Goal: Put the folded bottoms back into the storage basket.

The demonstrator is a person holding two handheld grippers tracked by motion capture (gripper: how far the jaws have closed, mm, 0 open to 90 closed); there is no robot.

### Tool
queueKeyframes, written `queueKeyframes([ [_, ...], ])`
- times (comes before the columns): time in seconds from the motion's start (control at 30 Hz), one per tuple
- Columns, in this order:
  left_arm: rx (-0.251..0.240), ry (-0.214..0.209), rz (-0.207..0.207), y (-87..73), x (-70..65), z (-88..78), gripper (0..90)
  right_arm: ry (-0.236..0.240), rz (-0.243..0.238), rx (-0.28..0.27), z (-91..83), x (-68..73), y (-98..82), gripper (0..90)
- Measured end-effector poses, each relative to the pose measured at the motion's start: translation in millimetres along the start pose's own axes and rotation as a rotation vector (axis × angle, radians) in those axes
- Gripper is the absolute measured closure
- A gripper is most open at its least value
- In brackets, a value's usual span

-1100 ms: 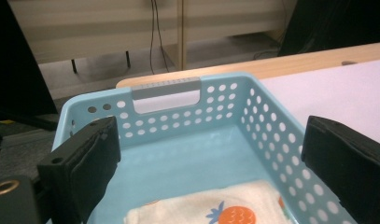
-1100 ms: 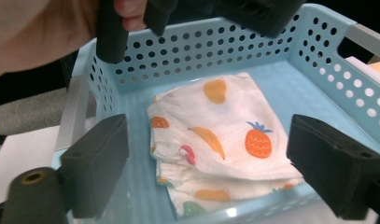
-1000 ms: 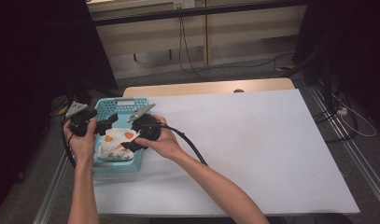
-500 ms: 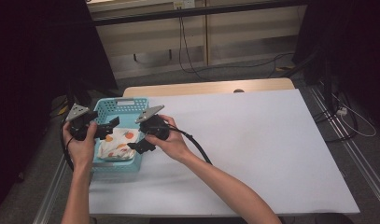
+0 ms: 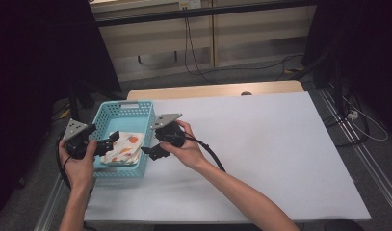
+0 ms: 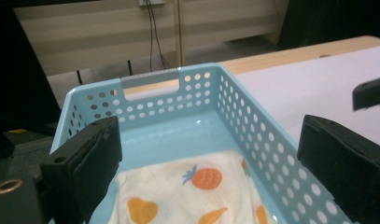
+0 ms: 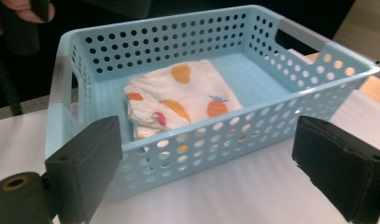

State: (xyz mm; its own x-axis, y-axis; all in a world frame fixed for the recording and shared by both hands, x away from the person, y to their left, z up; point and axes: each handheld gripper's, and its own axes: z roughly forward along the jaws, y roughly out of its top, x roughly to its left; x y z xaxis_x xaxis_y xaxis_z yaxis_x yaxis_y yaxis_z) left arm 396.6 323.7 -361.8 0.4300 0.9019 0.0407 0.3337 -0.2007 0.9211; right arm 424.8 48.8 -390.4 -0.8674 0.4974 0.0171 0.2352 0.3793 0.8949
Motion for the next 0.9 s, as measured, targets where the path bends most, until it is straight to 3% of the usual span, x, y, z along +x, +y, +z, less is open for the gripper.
queueKeyframes([
  [0.07, -0.002, 0.012, 0.007, -2.8, -3.5, -2.0, 6.6, -0.024, -0.004, -0.007, -3.9, 0.4, -3.0, 8.4],
  [0.1, -0.01, -0.003, -0.022, -4.1, -5.2, -3.1, 6.6, -0.044, -0.009, -0.011, -5.7, 0.5, -5.0, 8.4],
  [0.13, -0.006, -0.011, -0.019, -4.7, -8.7, -4.7, 6.6, -0.05, -0.008, -0.018, -7.7, 0.6, -7.2, 8.4],
  [0.23, -0.002, -0.01, 0.03, -5.4, -19.6, -9.4, 6.4, -0.069, 0.002, -0.025, -12.6, -0.6, -13.7, 8.4],
  [0.43, -0.014, -0.044, 0.049, -8.4, -34.5, -15.6, 6.0, -0.092, 0.025, -0.055, -25.9, -5.1, -23.9, 8.5],
  [0.63, -0.011, -0.031, 0.07, -17.0, -38.7, -21.2, 5.9, -0.106, 0.024, -0.057, -37.1, -6.6, -31.7, 8.4],
  [0.77, -0.008, -0.017, 0.06, -23.4, -36.8, -22.2, 5.9, -0.113, 0.027, -0.057, -42.6, -7.0, -37.5, 8.4],
  [0.9, -0.002, -0.031, 0.065, -26.7, -38.6, -20.8, 5.9, -0.146, 0.028, -0.058, -47.6, -8.7, -43.6, 8.2],
])
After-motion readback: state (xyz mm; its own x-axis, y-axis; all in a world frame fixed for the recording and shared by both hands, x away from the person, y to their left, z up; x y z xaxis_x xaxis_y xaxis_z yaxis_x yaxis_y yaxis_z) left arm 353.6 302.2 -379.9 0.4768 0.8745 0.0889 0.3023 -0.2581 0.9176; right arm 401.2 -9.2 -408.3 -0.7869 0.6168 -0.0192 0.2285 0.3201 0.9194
